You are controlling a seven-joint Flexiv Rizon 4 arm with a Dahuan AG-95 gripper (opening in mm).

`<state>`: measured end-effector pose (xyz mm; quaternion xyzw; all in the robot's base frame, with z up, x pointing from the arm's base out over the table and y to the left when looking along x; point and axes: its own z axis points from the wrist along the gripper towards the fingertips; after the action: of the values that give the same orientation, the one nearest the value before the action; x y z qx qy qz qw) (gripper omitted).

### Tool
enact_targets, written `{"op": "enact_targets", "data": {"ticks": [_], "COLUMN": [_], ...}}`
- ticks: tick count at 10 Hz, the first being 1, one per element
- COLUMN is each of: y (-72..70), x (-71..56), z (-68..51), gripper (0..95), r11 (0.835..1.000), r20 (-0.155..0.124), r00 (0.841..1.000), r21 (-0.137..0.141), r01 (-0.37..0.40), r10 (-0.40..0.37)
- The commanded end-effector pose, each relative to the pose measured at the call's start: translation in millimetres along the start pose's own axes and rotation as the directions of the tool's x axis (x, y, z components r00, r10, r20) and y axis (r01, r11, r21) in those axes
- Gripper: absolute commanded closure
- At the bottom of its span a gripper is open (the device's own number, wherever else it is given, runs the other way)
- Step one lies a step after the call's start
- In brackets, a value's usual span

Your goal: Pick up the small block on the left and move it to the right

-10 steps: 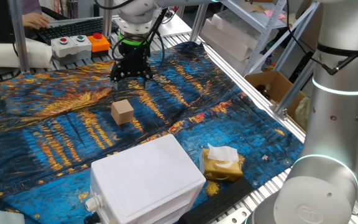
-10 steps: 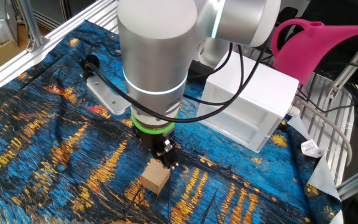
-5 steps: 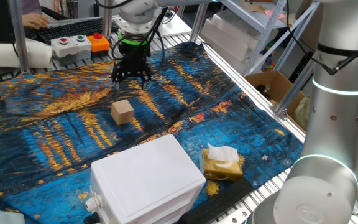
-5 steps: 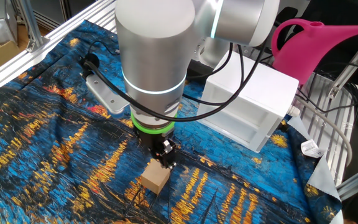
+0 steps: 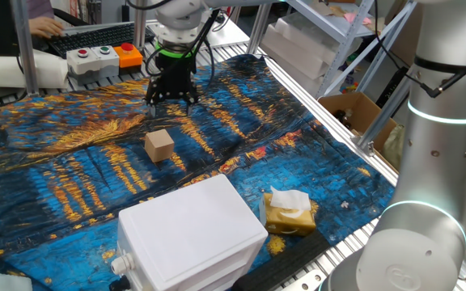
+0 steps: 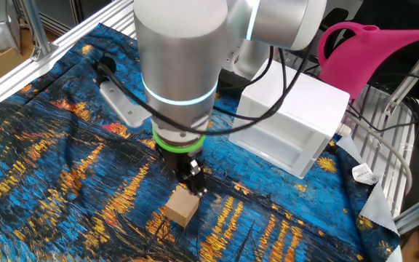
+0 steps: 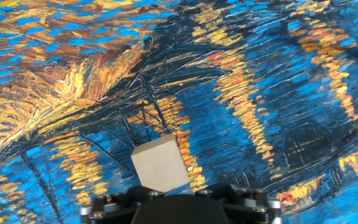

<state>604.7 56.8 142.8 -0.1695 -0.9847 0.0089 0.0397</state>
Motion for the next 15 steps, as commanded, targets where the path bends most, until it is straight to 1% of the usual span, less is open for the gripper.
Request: {"op": "enact_targets", "data": {"ticks": [1,2,3,4,6,8,10,11,12,13,14,15], "y": [-4.3,-9.1,-13.0,-19.8,-29.5,-40.8,-57.9,-61.9,-70.5,-76.3,-85.0,-92.7], "x": [-3.4,-7.1,-10.8,-17.8,-27.2,-38.5,-54.1,-57.5,-64.5,-68.5,-74.1,-78.6], "z": [-4.0,-6.5,-7.6,-8.3,-8.8,-7.0,-2.3,-0.8,2.4,4.3,7.0,9.9], "gripper": [19.0,19.0,19.0,19.0,19.0,19.0,19.0,19.0,19.0,19.0,19.0,19.0], "r11": [1.0,0.999,0.999,0.999,0.999,0.998,0.995,0.994,0.993,0.992,0.989,0.986], "r20": [-0.007,-0.012,-0.015,-0.015,-0.017,-0.015,-0.013,-0.012,-0.008,-0.01,-0.01,-0.003], "r00": [1.0,1.0,1.0,1.0,1.0,0.999,0.997,0.996,0.995,0.995,0.995,0.993], "r21": [-0.021,-0.035,-0.041,-0.045,-0.05,-0.052,-0.056,-0.057,-0.065,-0.084,-0.105,-0.115], "r01": [-0.017,-0.014,-0.009,0.001,0.019,0.036,0.079,0.088,0.102,0.095,0.101,0.117], "r10": [0.017,0.013,0.008,-0.002,-0.02,-0.037,-0.08,-0.089,-0.103,-0.097,-0.102,-0.118]}}
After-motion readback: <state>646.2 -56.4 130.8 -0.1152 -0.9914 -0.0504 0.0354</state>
